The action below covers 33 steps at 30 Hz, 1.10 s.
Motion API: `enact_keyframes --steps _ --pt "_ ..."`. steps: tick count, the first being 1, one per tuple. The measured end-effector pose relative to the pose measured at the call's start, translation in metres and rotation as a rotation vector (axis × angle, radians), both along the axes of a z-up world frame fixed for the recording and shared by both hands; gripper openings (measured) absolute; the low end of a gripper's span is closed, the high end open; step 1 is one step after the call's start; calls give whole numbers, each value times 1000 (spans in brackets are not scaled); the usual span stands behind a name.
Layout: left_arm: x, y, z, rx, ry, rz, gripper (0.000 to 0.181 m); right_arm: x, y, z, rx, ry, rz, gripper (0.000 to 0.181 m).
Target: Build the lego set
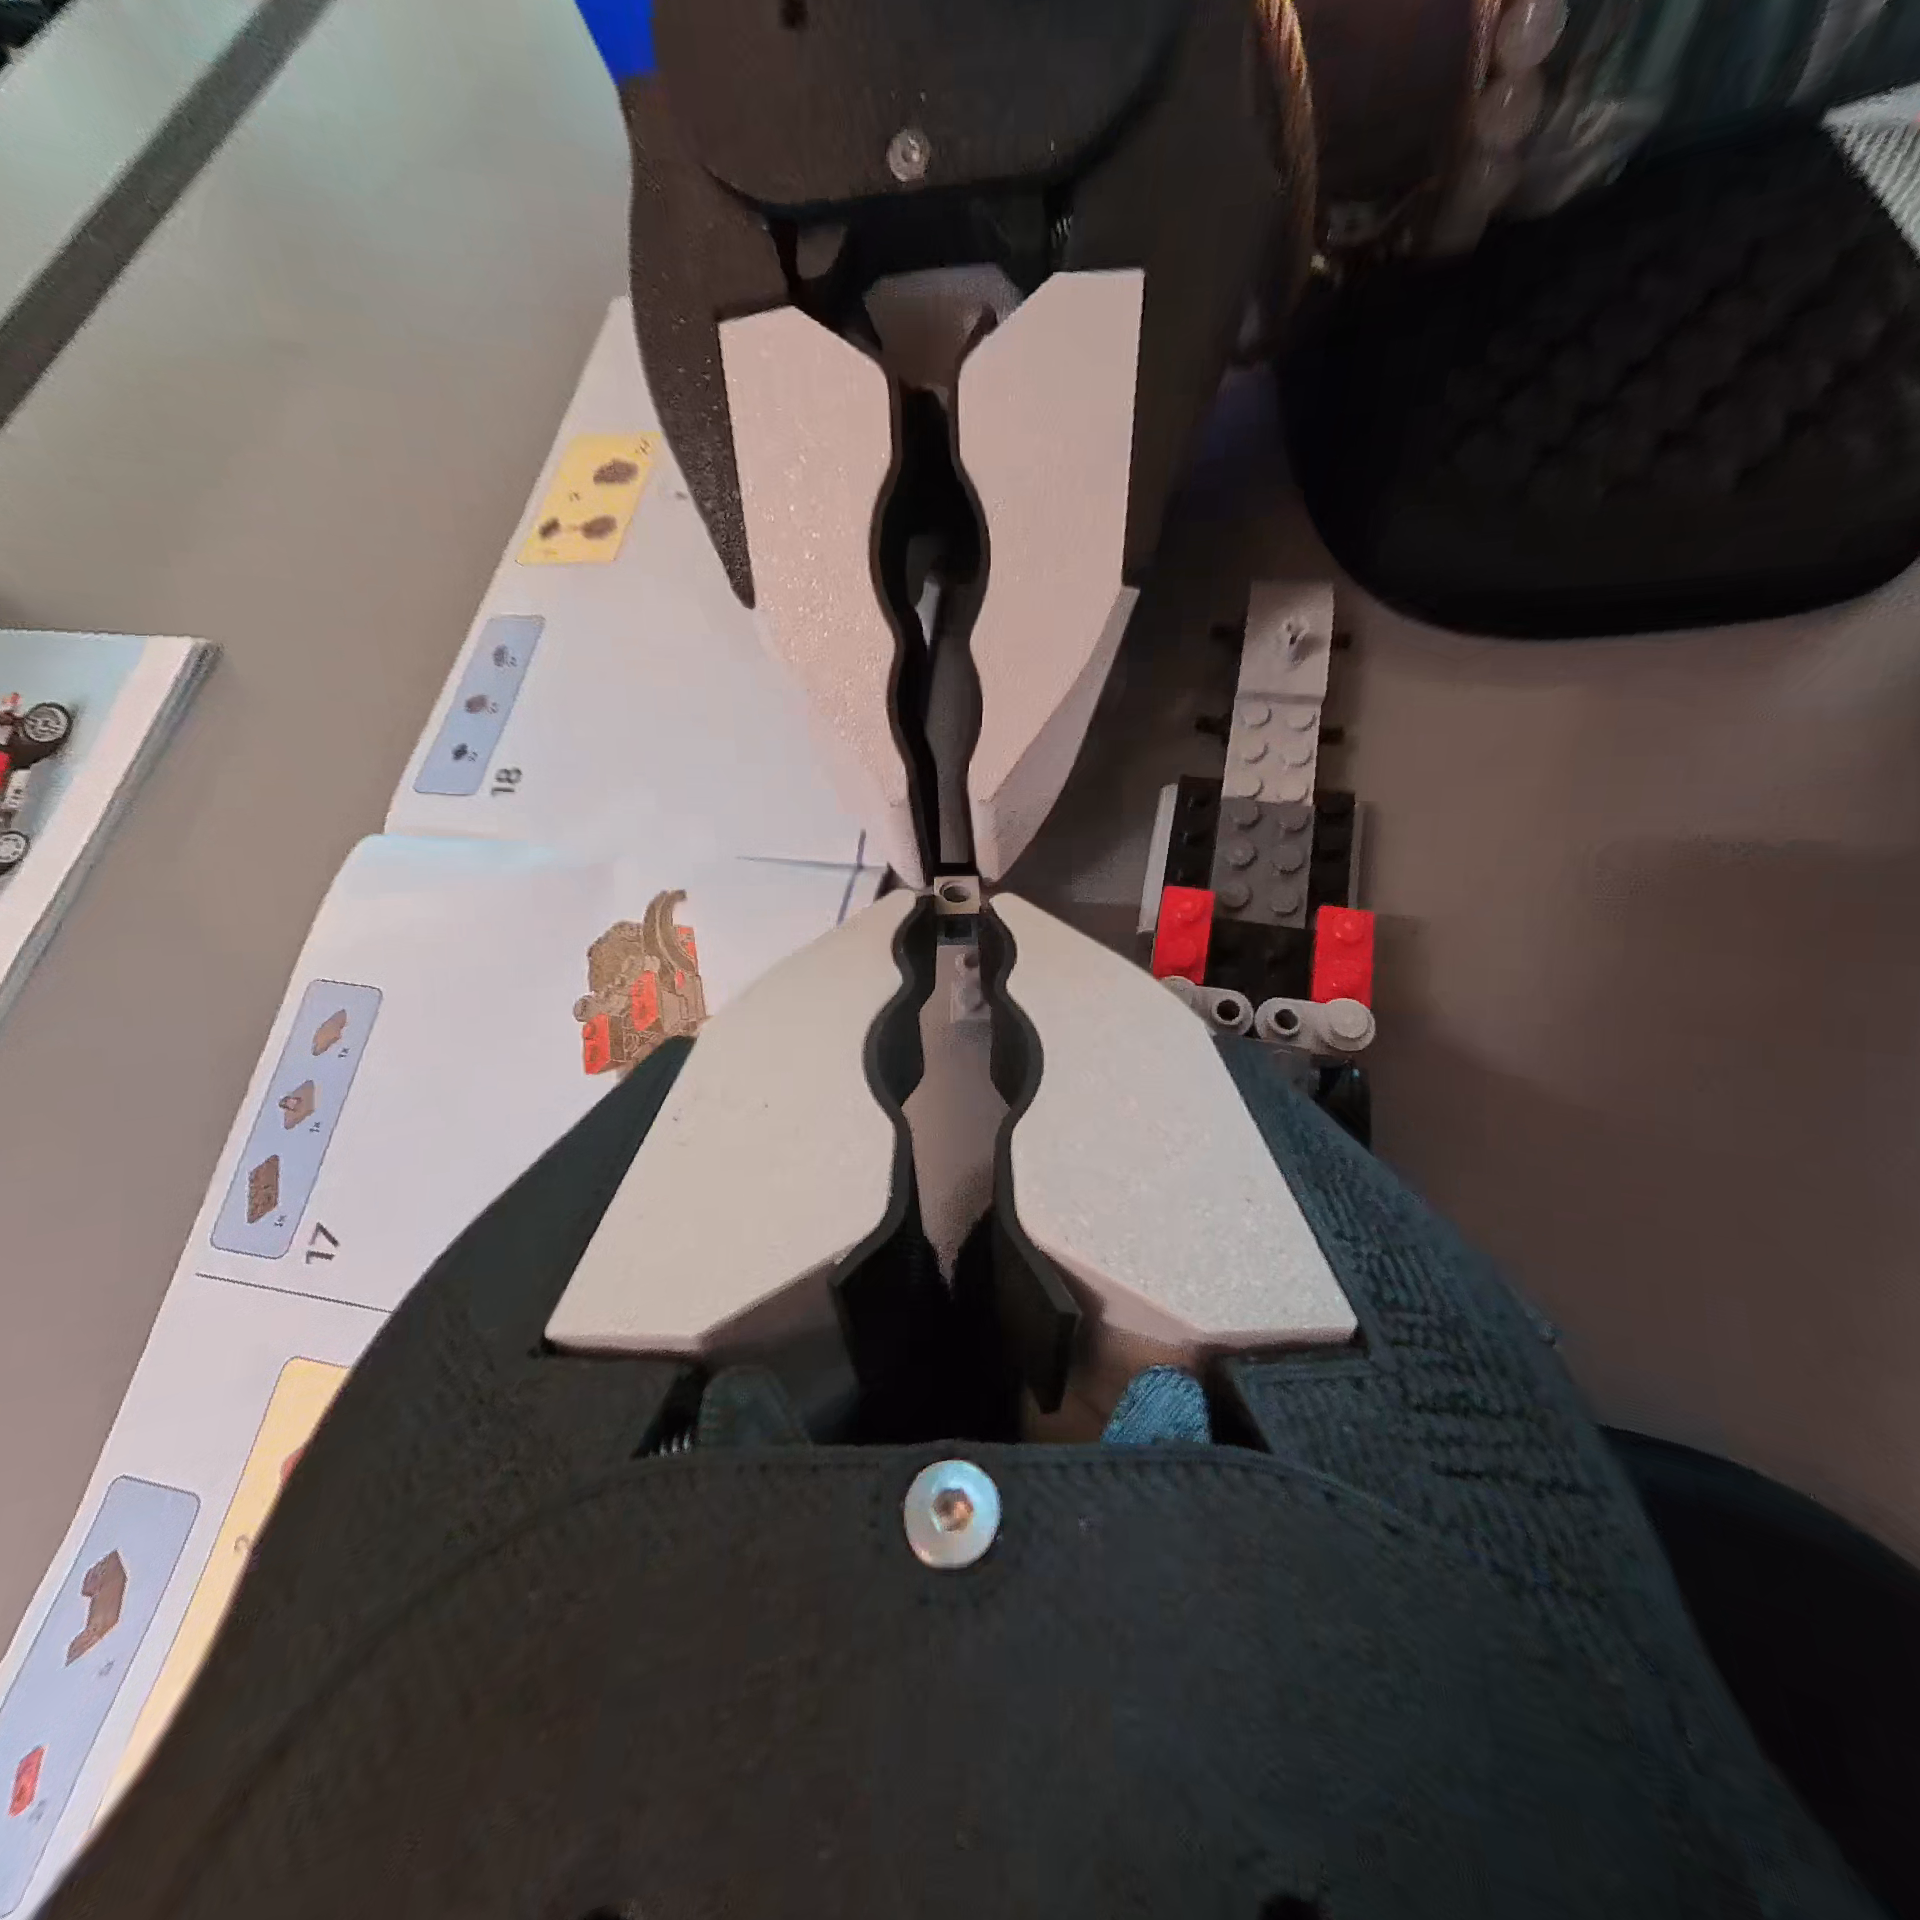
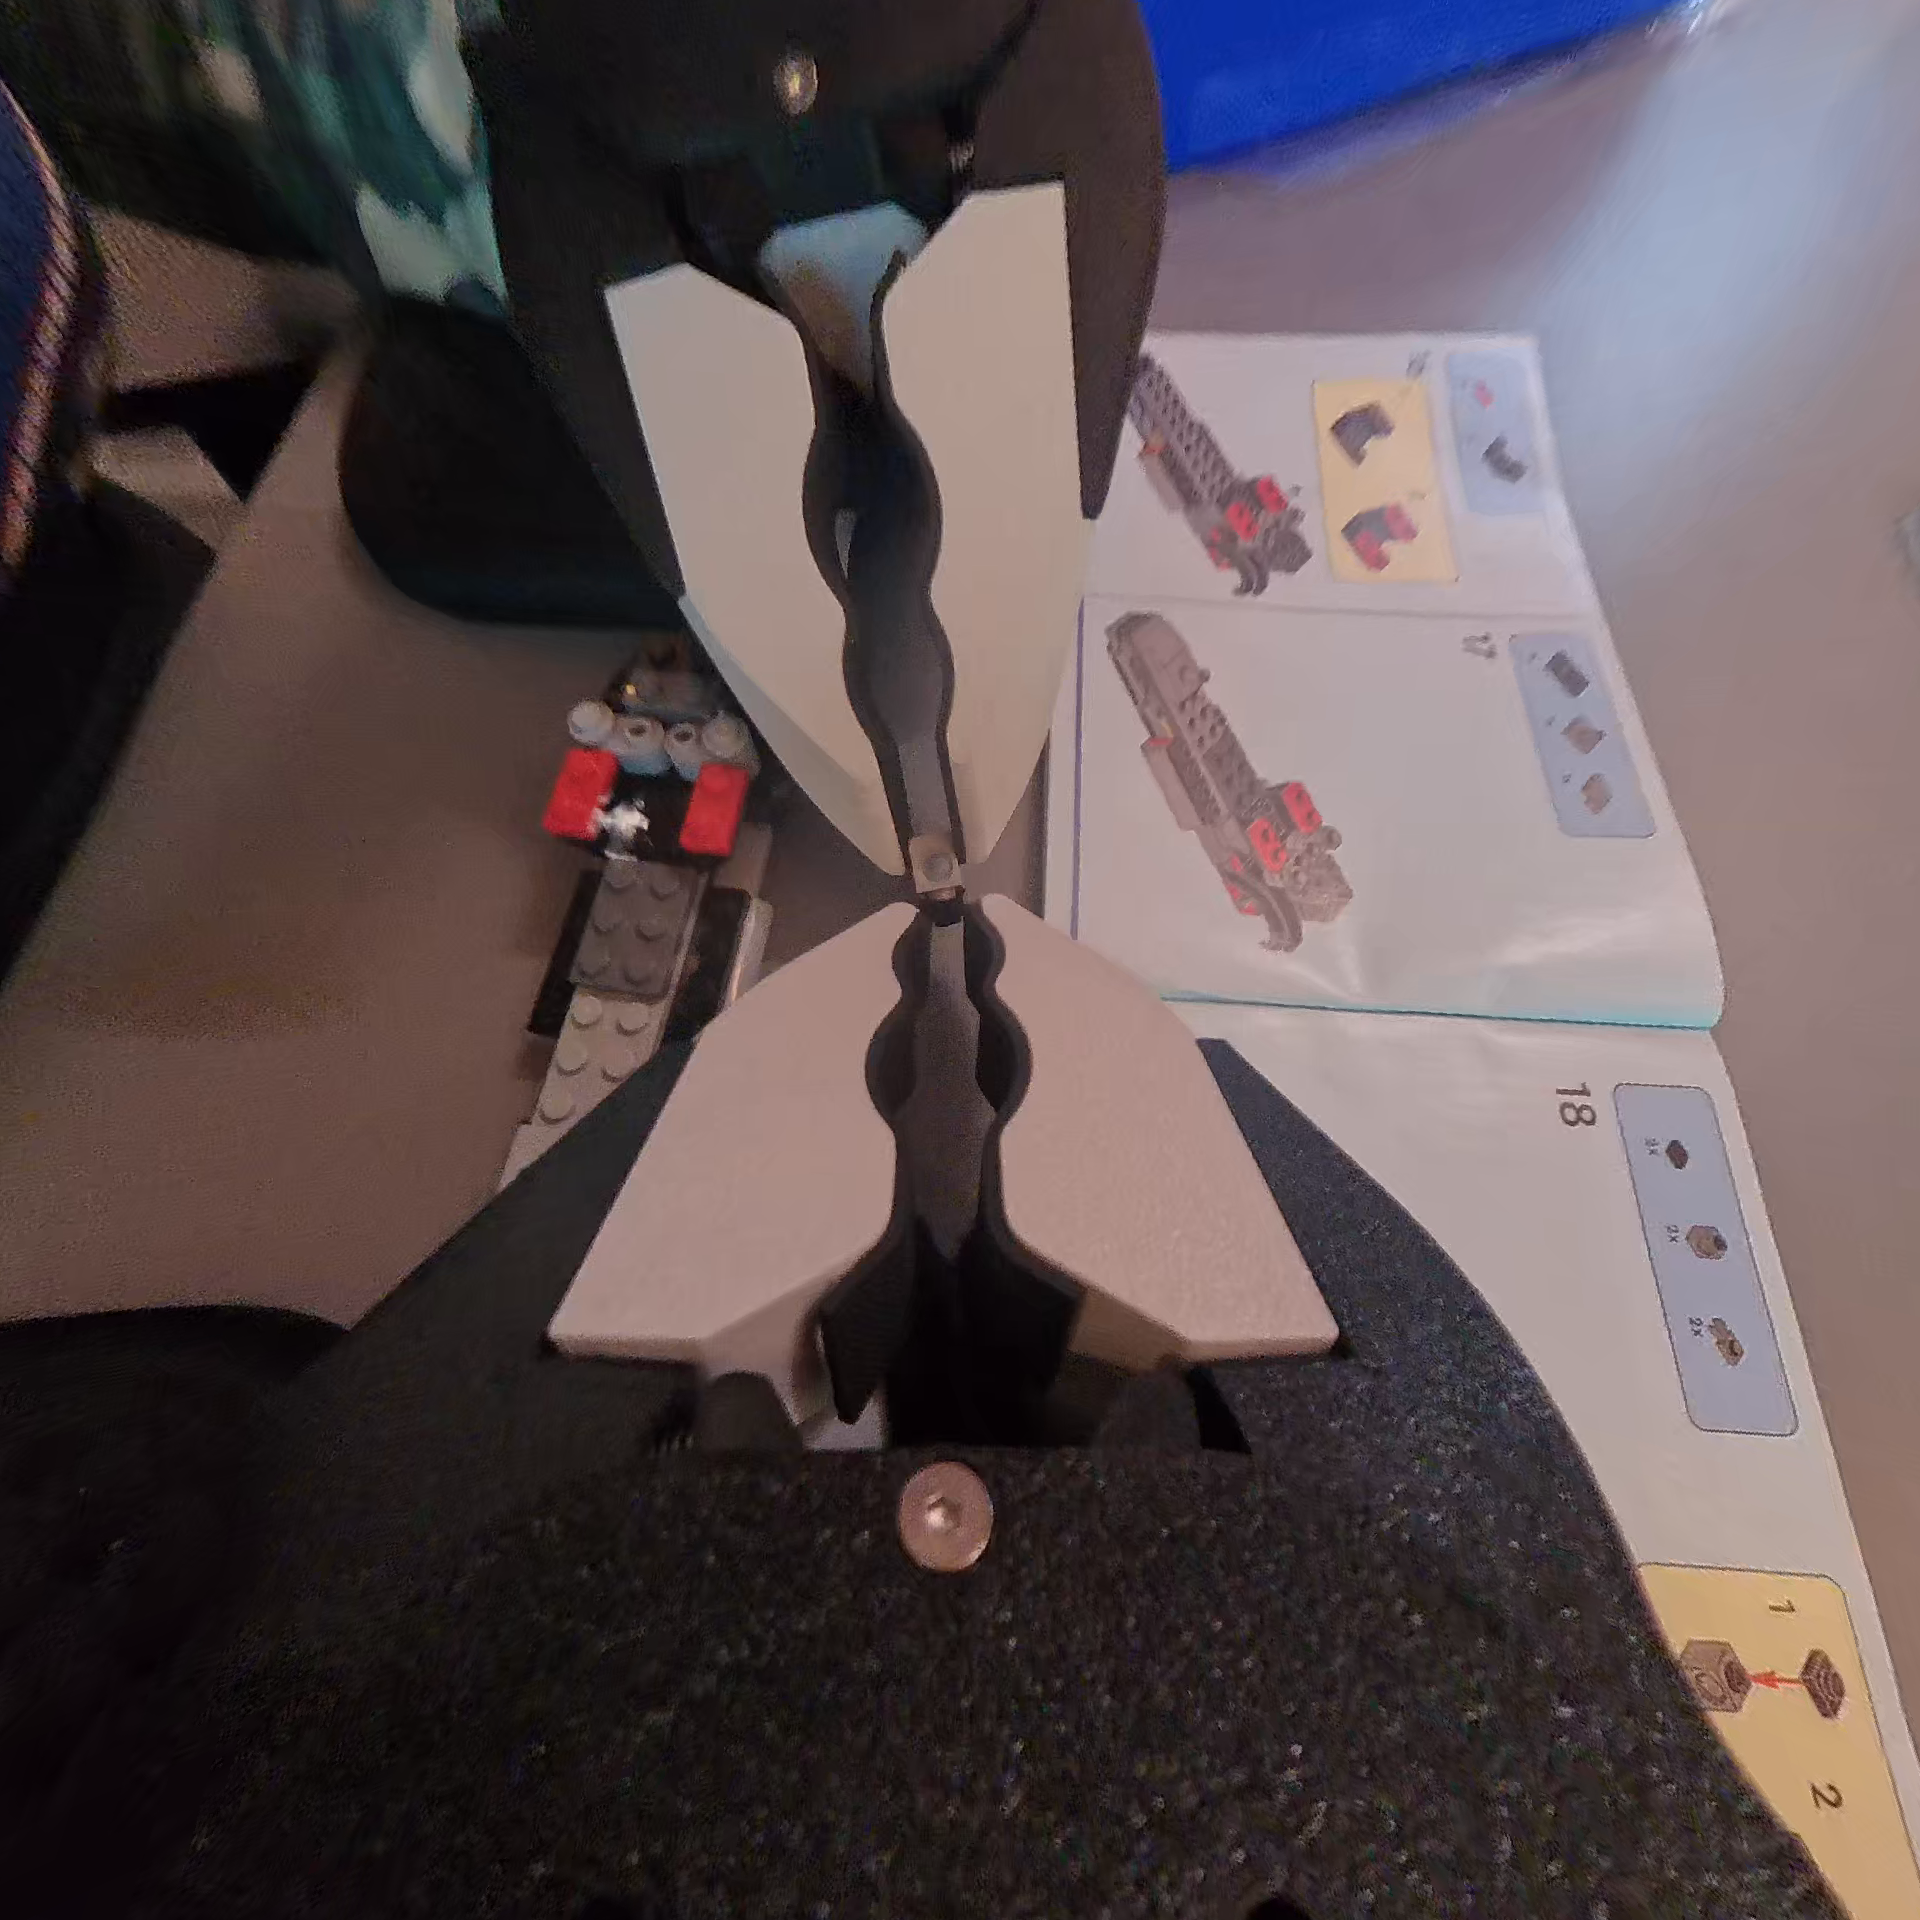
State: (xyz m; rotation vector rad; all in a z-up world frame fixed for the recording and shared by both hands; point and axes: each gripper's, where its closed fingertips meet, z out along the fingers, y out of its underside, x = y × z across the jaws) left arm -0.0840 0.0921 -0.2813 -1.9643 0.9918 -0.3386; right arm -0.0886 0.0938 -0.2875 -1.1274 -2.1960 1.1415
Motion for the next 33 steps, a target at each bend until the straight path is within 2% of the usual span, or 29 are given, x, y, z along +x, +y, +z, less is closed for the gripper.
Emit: enact_keyframes --steps 7,11,13,16,20,23,25,30,33 --pt "0 3 -7 -45 7 6 8 -4 -1 -13 52 -73 -7 6" --pt "-3 3 -4 -29 -7 4 8 -5 -1 -6 23 -34 -8 6" --pt "-8 3 -3 -15 -7 20 8 -4 1 -5 17 -23 -12 0" --pt "-13 3 4 -13 -69 35 8 -2 6 2 -12 12 -30 0" --pt "-19 6 14 -17 -167 69 8 3 11 -2 7 -19 -36 3" --pt "-27 10 30 24 -284 116 8 3 4 10 -48 30 -7 9" --pt "-35 13 48 78 -420 160 8 7 -4 15 -57 50 42 13" --pt "-49 10 95 170 -812 166 8 8 -15 7 -1 -4 85 12" --pt "-53 6 106 187 -925 154 8 4 -19 3 26 -69 67 12"
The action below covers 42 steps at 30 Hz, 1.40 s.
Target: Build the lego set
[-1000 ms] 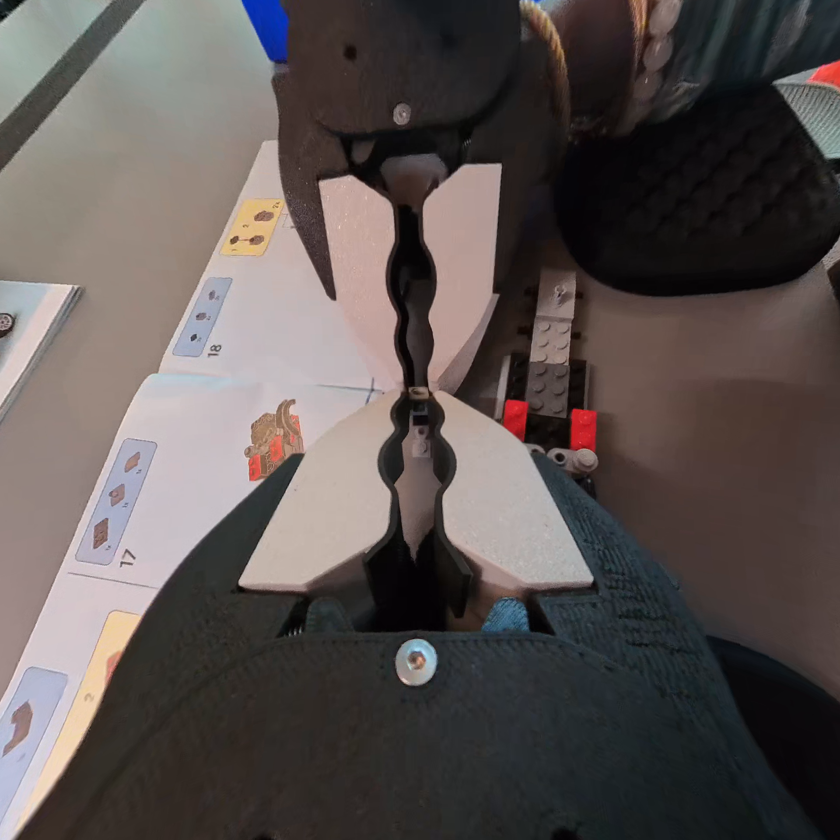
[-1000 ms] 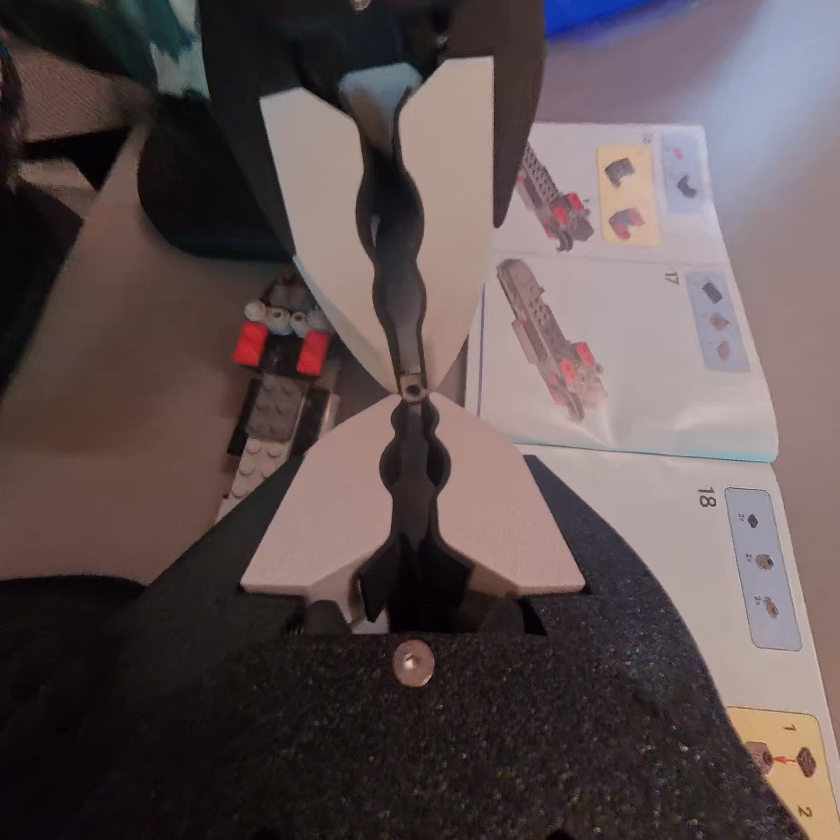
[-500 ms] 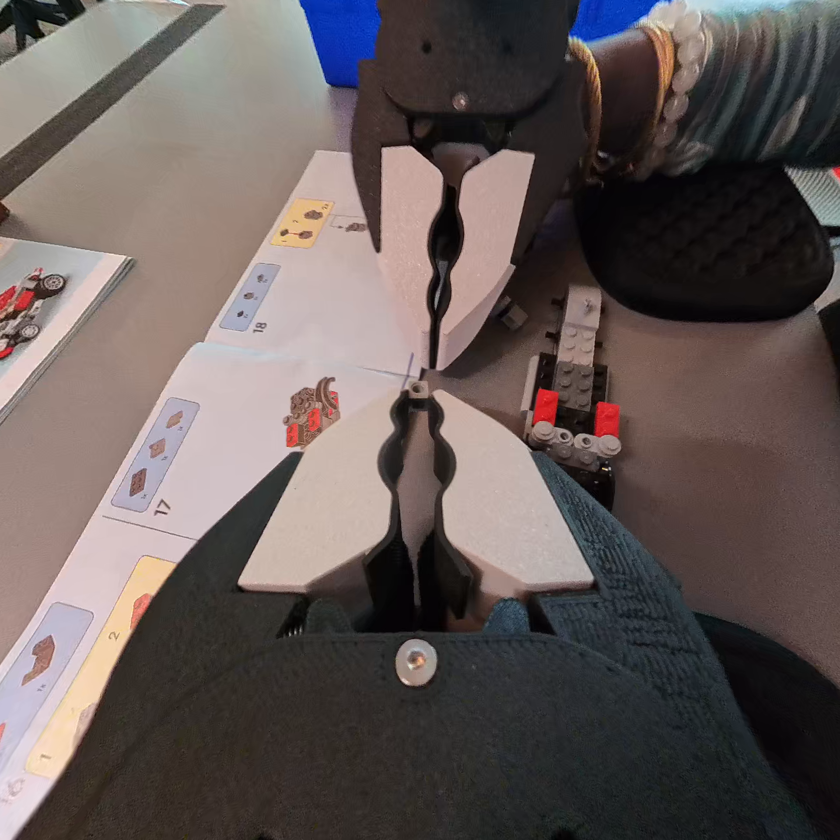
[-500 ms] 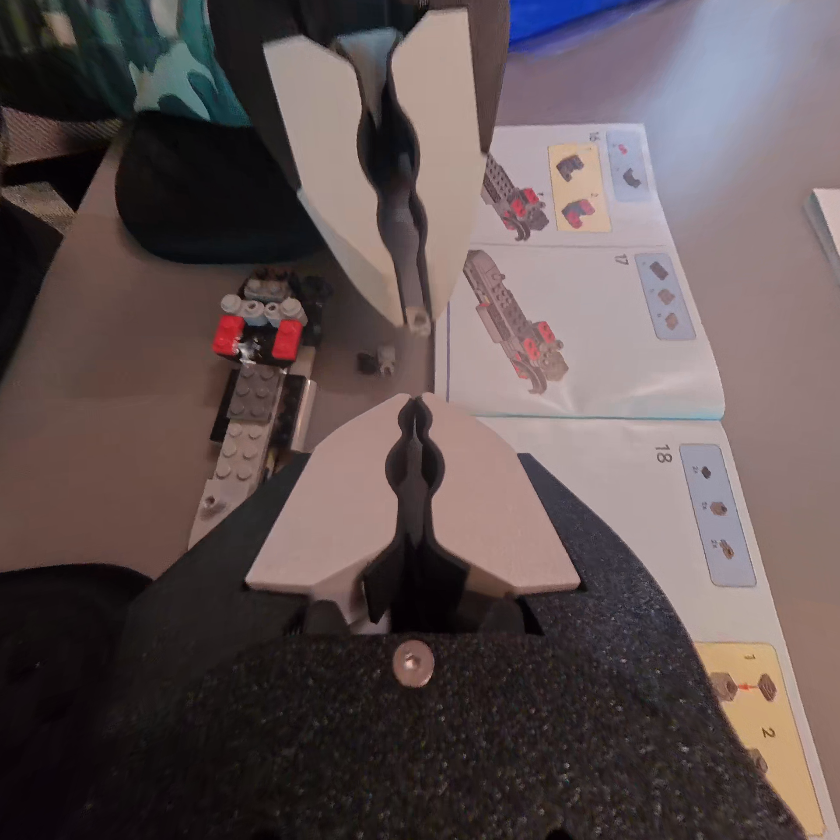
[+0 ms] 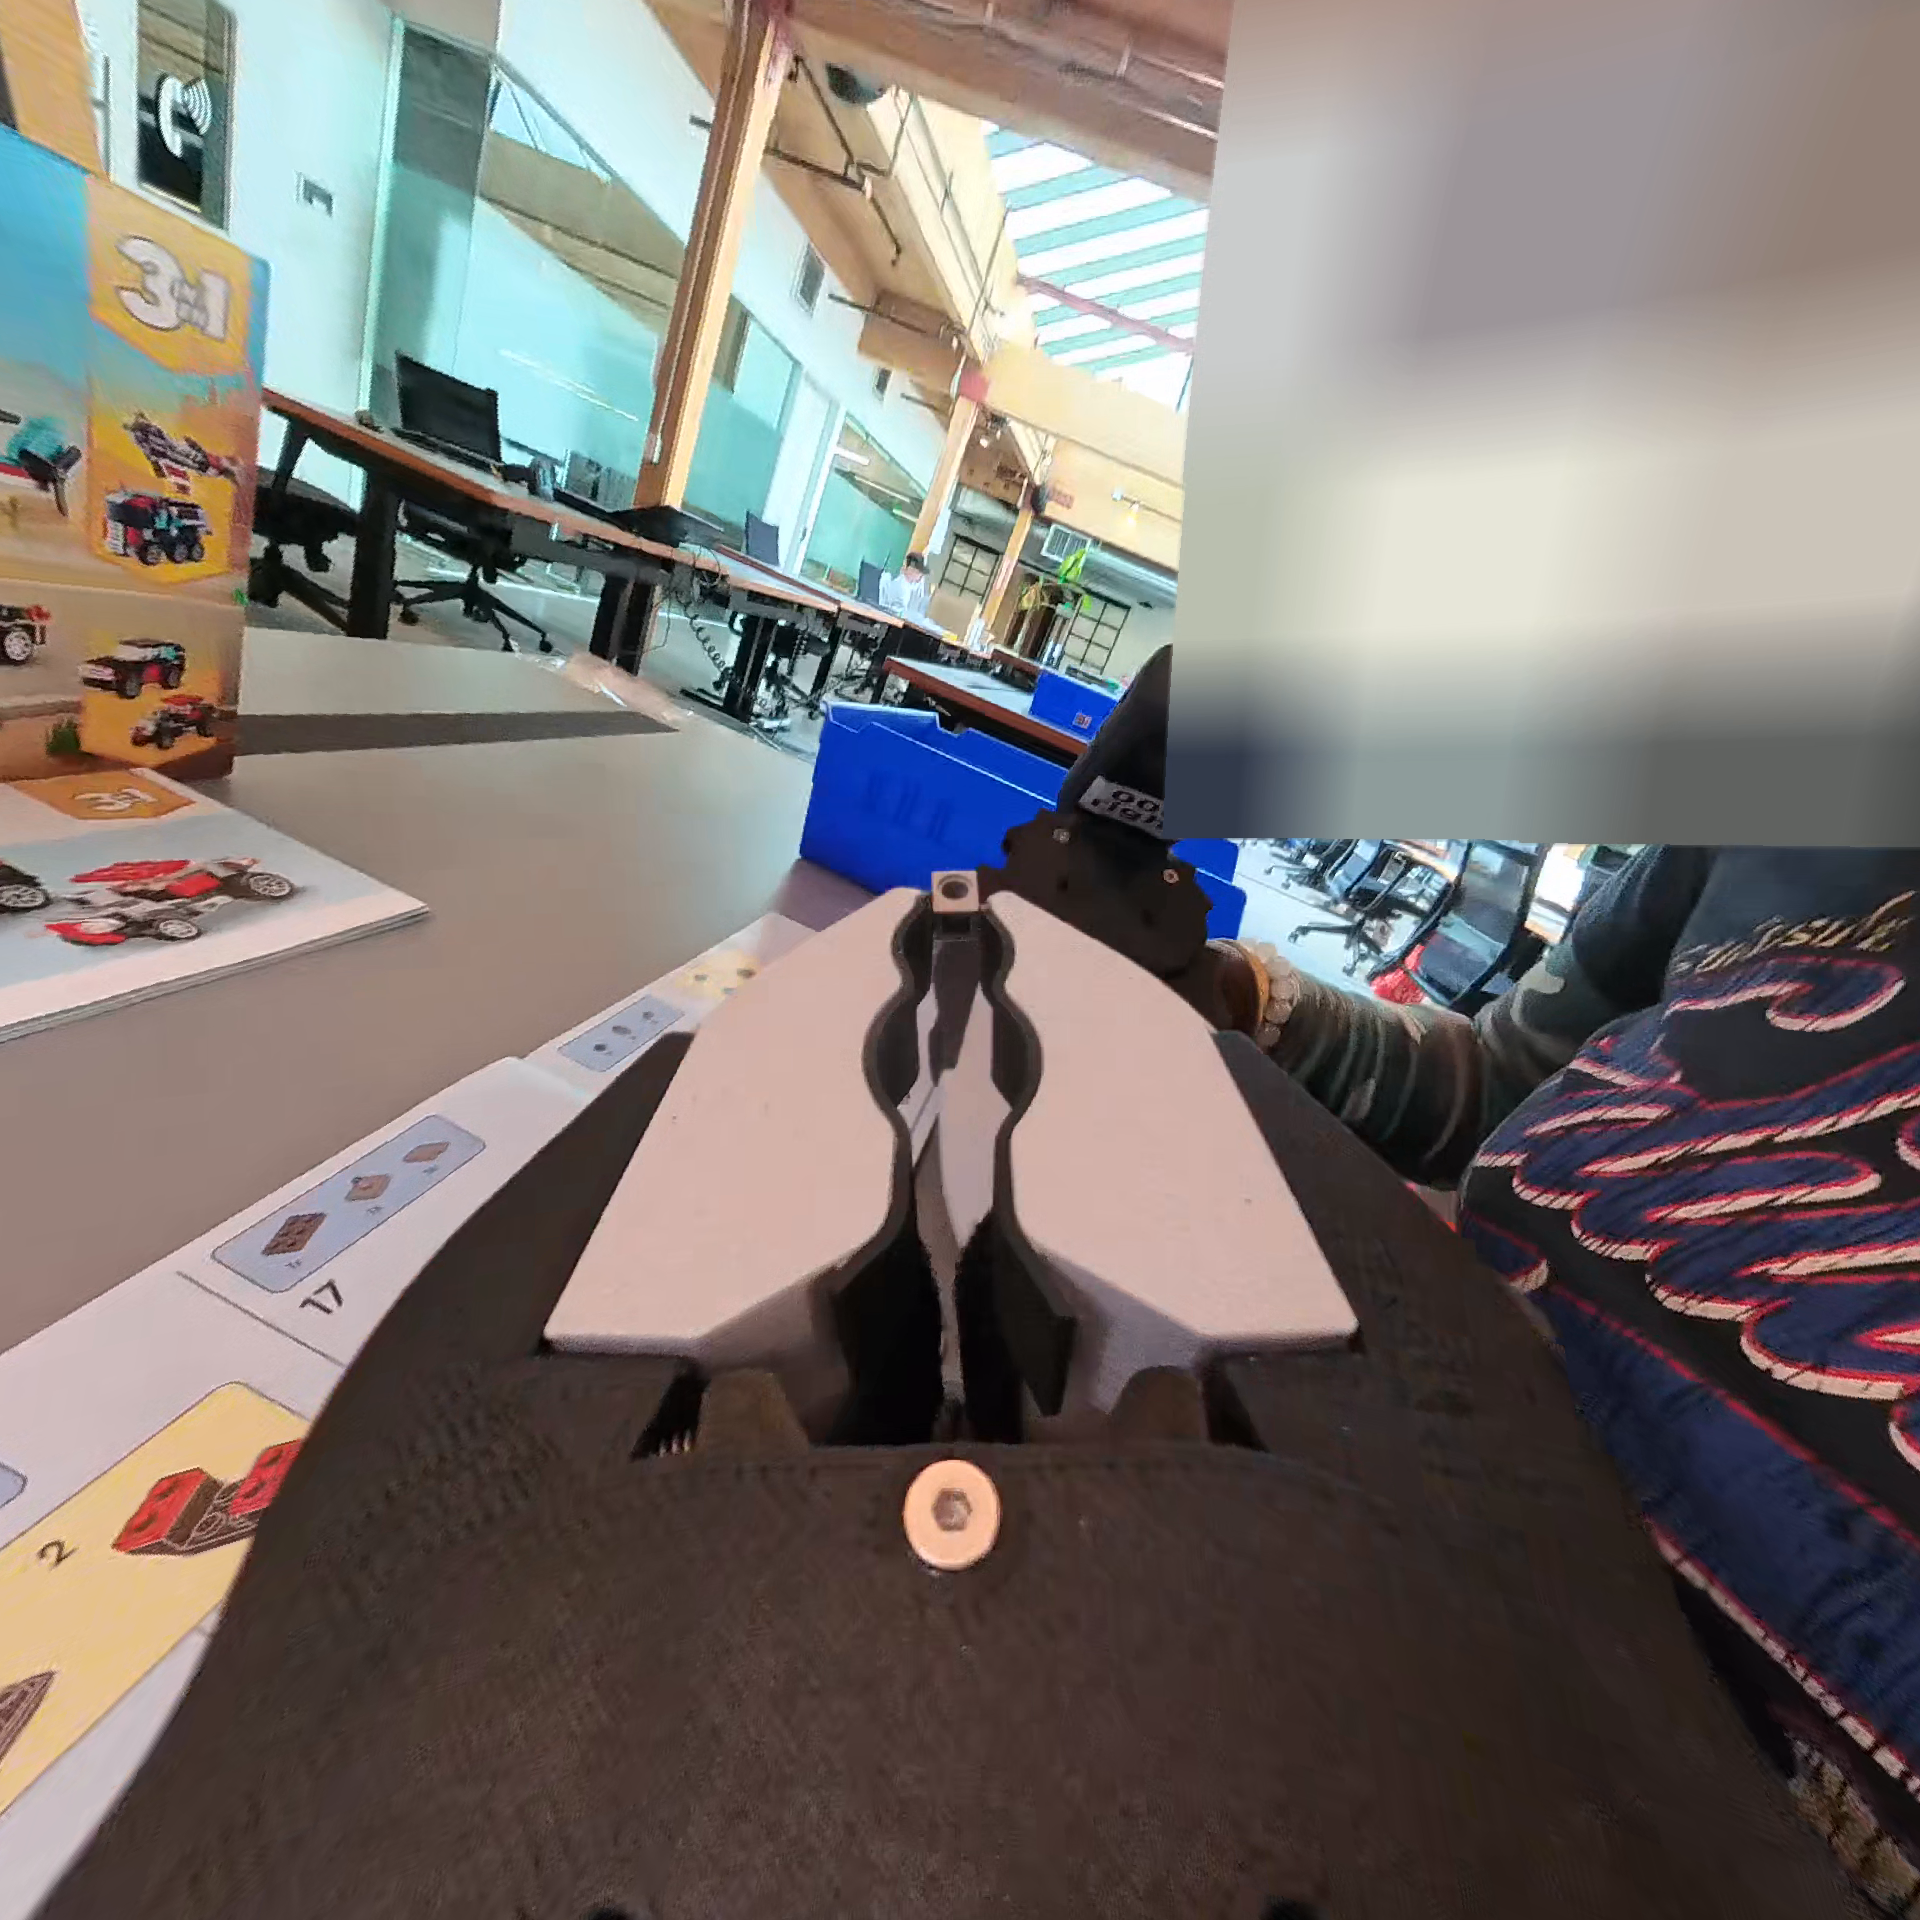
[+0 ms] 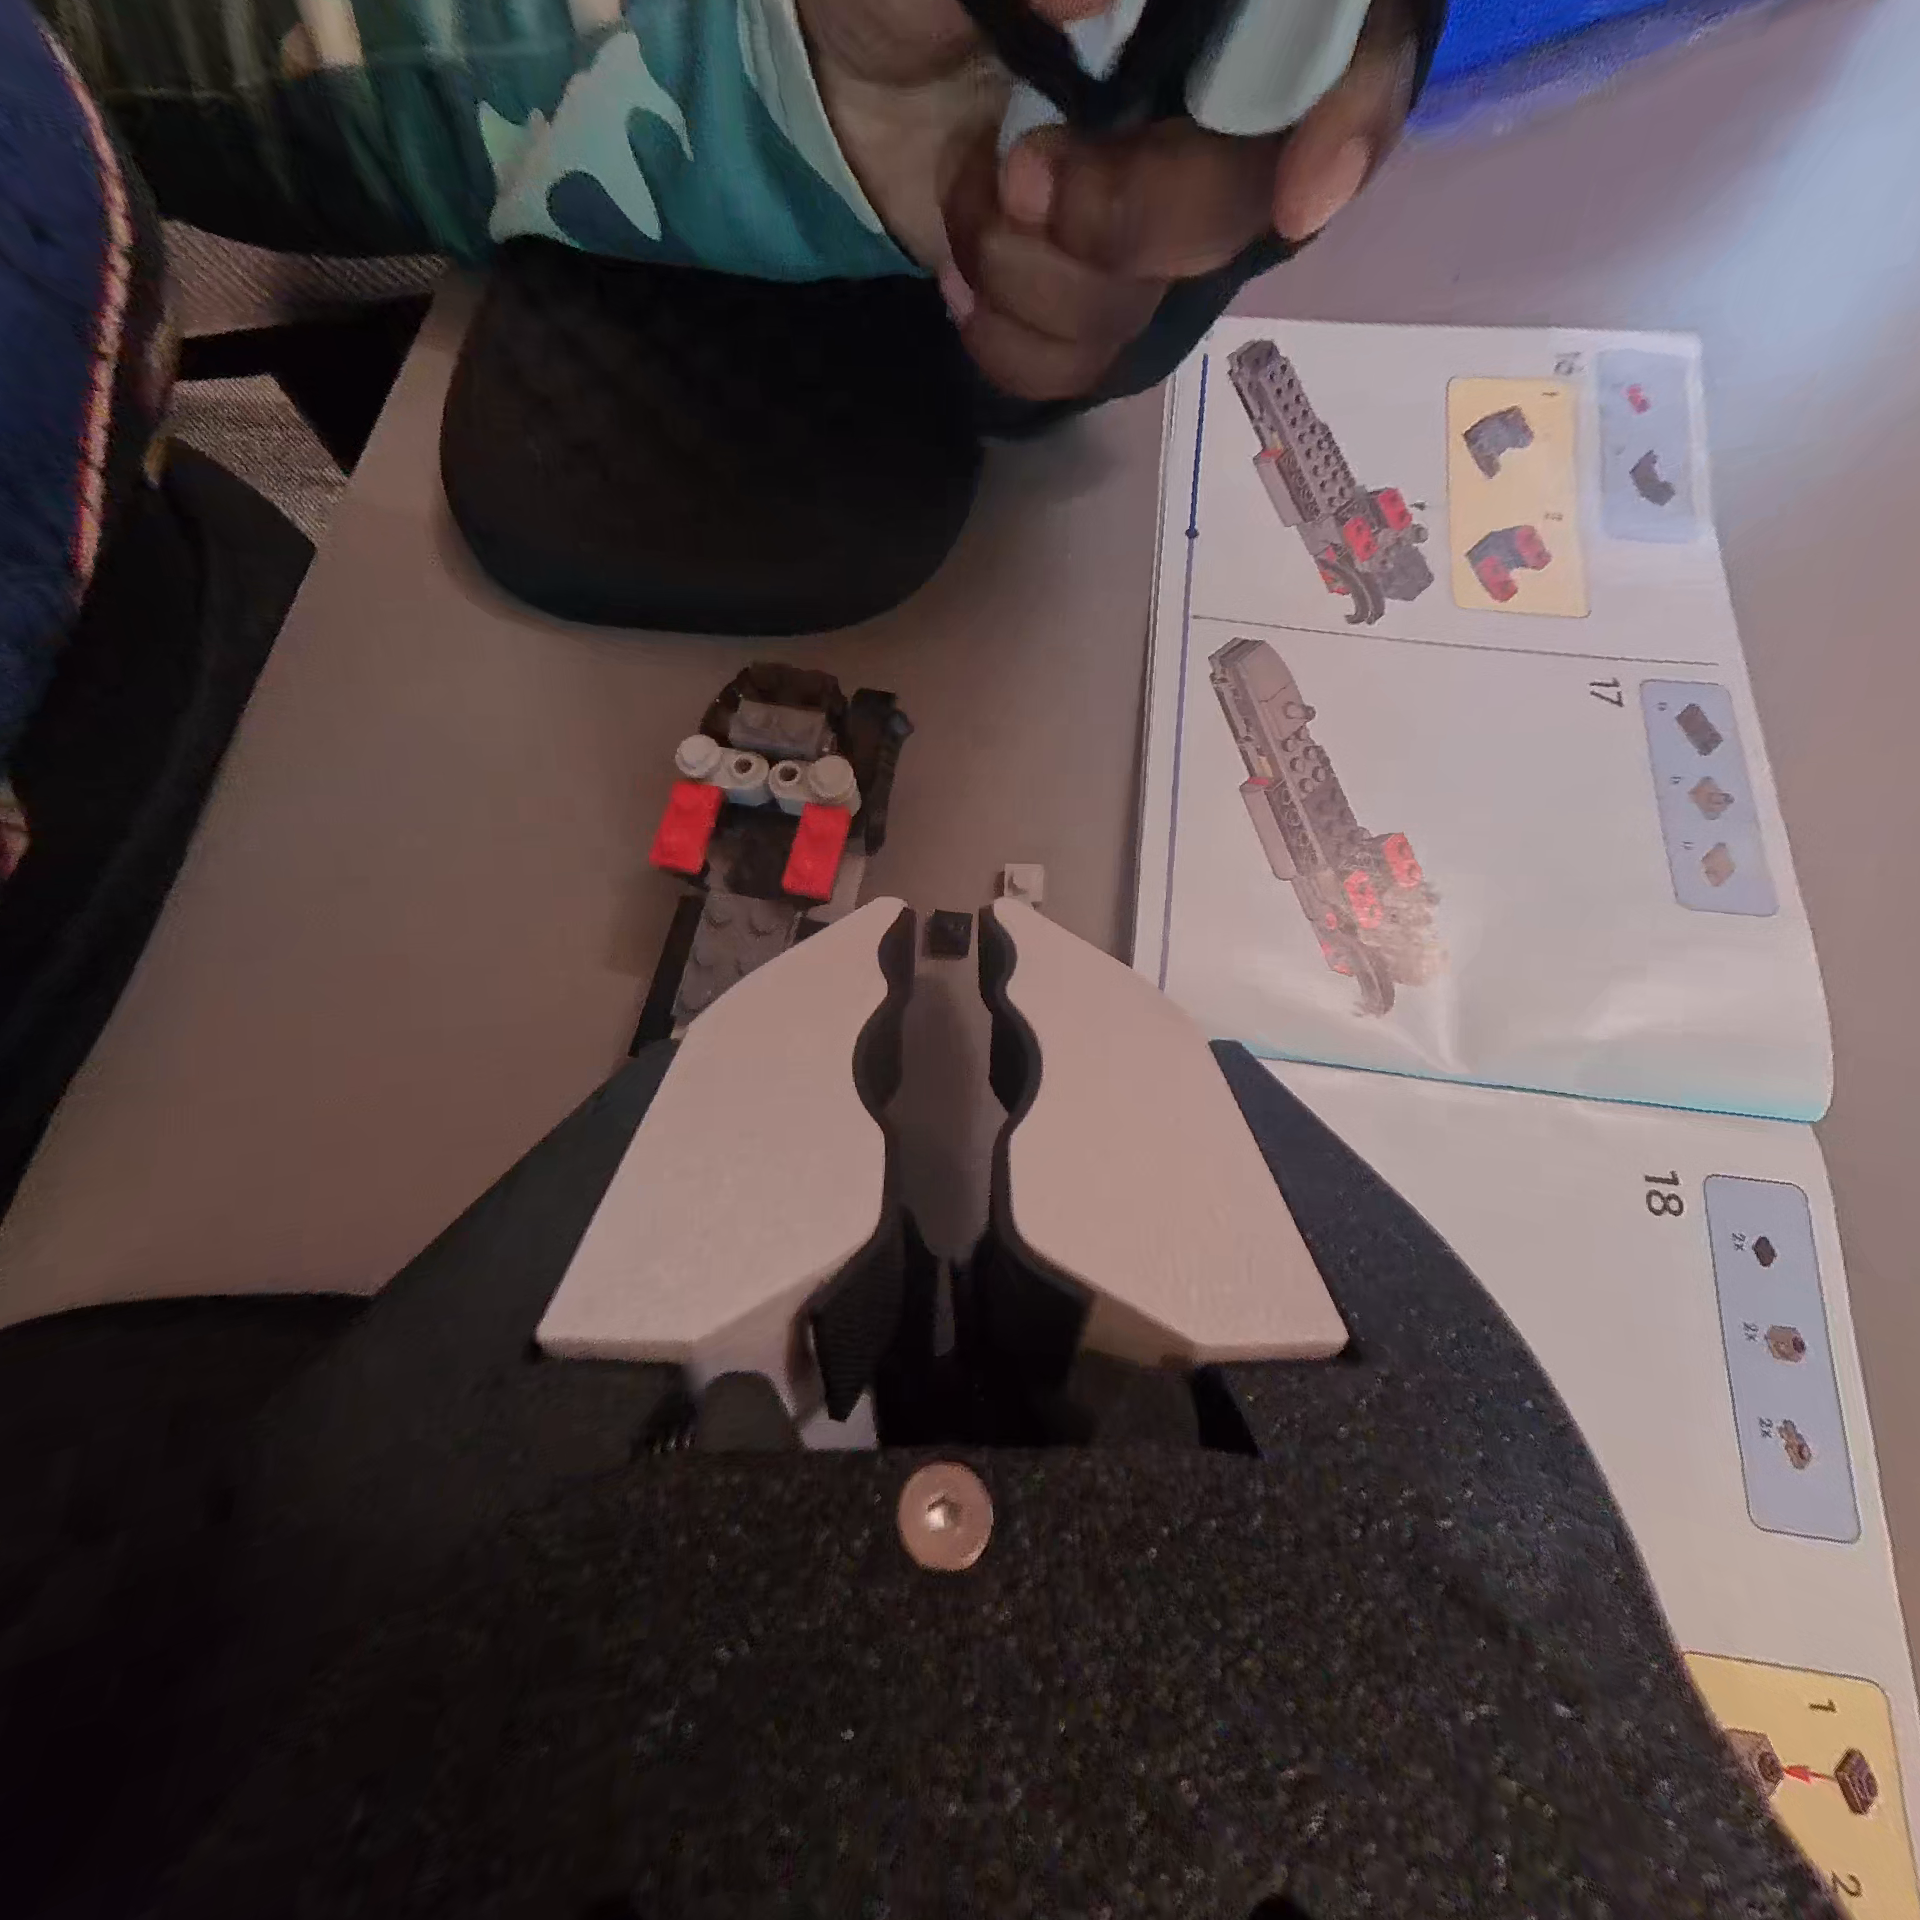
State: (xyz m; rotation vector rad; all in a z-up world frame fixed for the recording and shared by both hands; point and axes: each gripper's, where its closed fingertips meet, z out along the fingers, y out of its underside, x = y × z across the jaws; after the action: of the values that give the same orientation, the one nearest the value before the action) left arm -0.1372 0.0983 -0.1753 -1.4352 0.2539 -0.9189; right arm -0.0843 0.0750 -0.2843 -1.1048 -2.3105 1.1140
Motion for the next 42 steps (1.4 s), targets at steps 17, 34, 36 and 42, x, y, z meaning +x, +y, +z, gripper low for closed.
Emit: enact_keyframes --steps 17,34,36,42 --pt "3 -11 19 48 -216 -97 8 -16 5 32 -141 169 -102 8" --pt "53 -27 15 40 -207 -153 8 -11 0 130 -756 480 -201 8" --pt "53 -27 14 37 -204 -147 8 -9 0 128 -744 470 -197 8" --pt "53 -26 13 39 -186 -121 8 -6 -1 124 -744 458 -185 7"
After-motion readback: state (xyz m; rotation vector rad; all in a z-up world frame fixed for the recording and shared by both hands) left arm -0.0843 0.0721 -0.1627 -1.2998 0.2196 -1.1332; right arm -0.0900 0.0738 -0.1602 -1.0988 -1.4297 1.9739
